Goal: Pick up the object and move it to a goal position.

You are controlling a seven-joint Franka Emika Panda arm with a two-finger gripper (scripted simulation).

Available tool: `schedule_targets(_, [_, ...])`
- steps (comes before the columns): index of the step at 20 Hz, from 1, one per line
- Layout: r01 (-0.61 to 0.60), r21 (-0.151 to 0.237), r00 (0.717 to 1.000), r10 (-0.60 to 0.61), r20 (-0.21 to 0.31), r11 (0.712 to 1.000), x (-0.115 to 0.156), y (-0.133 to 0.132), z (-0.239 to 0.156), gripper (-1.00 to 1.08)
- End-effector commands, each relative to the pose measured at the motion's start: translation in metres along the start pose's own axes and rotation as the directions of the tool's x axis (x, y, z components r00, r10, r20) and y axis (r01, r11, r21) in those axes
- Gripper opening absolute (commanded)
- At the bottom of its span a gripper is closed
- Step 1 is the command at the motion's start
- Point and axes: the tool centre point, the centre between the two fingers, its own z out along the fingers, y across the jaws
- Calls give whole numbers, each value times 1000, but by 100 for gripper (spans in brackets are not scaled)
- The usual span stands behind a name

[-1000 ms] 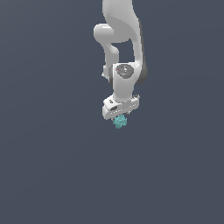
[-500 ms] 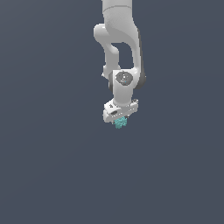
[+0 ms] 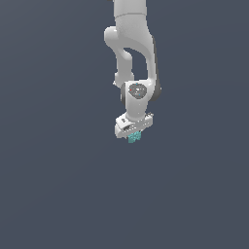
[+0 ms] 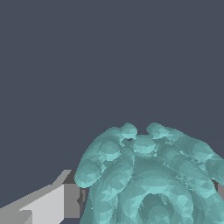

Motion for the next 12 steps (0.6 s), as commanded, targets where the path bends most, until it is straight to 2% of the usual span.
schedule_targets(1, [0, 0, 1000, 0, 1, 1000, 0, 0, 1, -100])
schedule_targets(12, [0, 0, 1000, 0, 0, 1000, -2, 4, -6, -100])
